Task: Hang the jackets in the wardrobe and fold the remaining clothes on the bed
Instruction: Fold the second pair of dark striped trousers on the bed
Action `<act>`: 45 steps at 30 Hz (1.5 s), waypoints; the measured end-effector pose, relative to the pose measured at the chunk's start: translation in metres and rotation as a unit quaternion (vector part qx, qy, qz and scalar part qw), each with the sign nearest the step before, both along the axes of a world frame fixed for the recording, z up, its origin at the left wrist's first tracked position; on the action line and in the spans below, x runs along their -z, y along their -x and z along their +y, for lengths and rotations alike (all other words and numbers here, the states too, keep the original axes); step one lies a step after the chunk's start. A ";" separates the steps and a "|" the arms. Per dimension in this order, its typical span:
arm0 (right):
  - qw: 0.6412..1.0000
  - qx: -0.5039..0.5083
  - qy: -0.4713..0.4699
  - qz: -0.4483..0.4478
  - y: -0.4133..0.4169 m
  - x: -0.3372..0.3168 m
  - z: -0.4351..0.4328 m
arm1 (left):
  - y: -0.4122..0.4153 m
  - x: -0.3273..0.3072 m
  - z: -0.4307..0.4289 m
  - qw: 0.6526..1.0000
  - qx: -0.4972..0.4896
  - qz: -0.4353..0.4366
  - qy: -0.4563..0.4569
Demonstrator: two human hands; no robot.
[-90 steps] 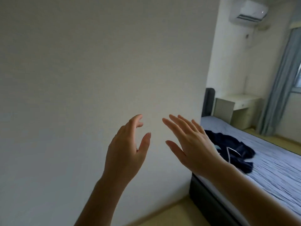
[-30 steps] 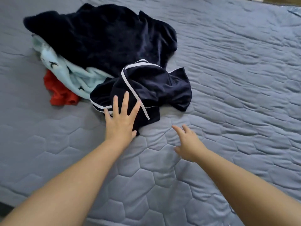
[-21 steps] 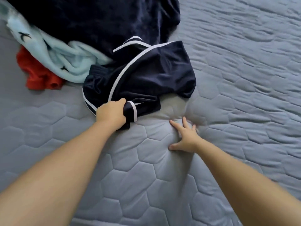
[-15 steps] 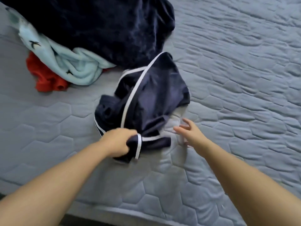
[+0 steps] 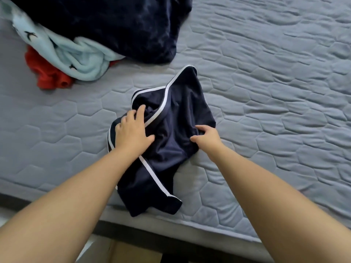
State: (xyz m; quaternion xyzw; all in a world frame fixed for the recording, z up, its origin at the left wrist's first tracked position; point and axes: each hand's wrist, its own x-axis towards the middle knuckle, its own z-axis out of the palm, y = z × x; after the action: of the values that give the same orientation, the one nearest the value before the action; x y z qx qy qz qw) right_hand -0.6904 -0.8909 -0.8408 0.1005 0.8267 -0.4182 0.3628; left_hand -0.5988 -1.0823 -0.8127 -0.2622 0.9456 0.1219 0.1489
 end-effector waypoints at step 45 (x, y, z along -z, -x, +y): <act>0.597 -0.729 -0.238 0.236 -0.003 -0.278 0.056 | 0.020 -0.290 0.077 0.844 0.501 0.020 0.193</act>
State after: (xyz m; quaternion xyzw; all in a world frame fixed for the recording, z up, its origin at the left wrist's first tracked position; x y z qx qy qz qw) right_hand -0.6874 -0.8346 -0.5625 -0.5549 0.7522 0.1875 0.3020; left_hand -0.6183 -1.0053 -0.5227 0.2260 0.9556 -0.1492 0.1165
